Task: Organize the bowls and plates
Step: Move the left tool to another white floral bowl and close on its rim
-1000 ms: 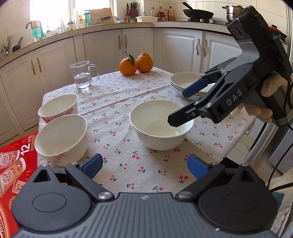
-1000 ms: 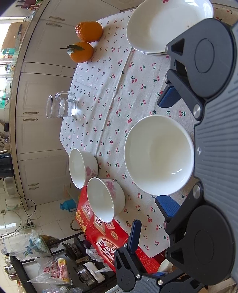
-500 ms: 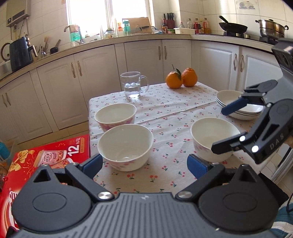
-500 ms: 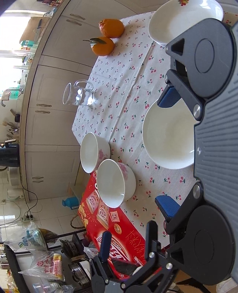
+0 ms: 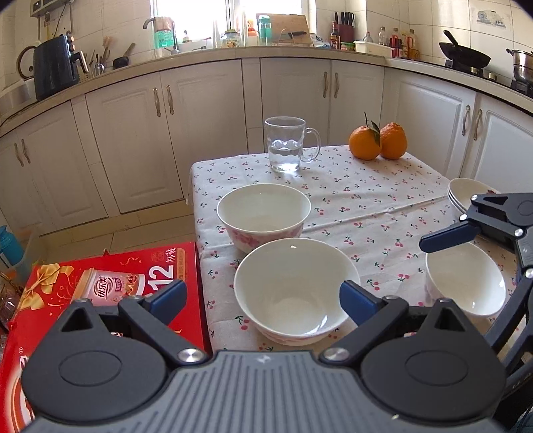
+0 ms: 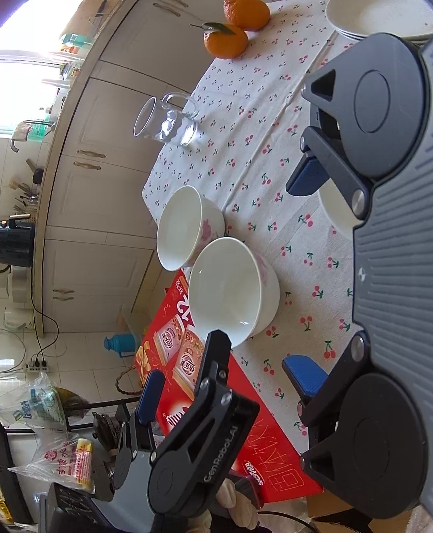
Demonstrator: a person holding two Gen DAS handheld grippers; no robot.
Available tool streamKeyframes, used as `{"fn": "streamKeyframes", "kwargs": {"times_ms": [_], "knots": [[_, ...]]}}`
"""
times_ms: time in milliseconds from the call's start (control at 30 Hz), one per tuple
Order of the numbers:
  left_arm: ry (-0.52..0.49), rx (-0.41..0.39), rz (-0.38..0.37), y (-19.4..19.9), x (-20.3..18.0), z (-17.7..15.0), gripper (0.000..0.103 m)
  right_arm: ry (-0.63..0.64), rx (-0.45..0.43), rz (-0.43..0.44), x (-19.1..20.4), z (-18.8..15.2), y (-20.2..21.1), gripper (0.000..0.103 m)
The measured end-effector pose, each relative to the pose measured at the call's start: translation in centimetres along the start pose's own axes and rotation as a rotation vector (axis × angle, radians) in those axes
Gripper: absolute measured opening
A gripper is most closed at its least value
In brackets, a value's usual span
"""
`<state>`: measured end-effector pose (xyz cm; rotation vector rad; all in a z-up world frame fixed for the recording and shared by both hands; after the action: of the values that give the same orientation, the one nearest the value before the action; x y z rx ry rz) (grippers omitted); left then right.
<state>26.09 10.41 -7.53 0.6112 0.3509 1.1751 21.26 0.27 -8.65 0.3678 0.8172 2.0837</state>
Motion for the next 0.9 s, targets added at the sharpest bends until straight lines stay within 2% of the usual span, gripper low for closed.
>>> {"fn": "streamKeyframes", "kwargs": {"times_ms": [267,500,600,767,900], "knots": [[-0.012,0.073,-0.040,-3.7,0.2,0.0,0.092,0.006,0.012,0.012,0.2,1.0,-3.4,0.103],[0.037,0.138,-0.106,-5.6,0.5,0.0,0.086,0.002,0.015,0.036,0.3,1.2,-4.7,0.103],[0.051,0.156,-0.122,-6.0,0.7,-0.1,0.081,0.015,0.021,0.050,0.7,1.2,-5.1,0.102],[0.039,0.181,-0.140,-6.6,0.8,-0.1,0.069,0.039,0.032,0.066,0.9,1.3,-5.7,0.098],[0.035,0.195,-0.154,-6.9,0.9,-0.1,0.066,0.044,0.042,0.077,1.0,1.3,-6.1,0.087]]}}
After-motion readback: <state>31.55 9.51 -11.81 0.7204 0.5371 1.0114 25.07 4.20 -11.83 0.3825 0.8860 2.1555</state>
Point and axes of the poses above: each gripper's, at about its wrist camera, not at the fingertips, and y roughly against the way its jaws point, x to its left, z to its top, the point moved 10 cm from there along -y, roughly the way its jaws point, and after that the axes turned 2 degrees about -x, right-handed, at the moved point
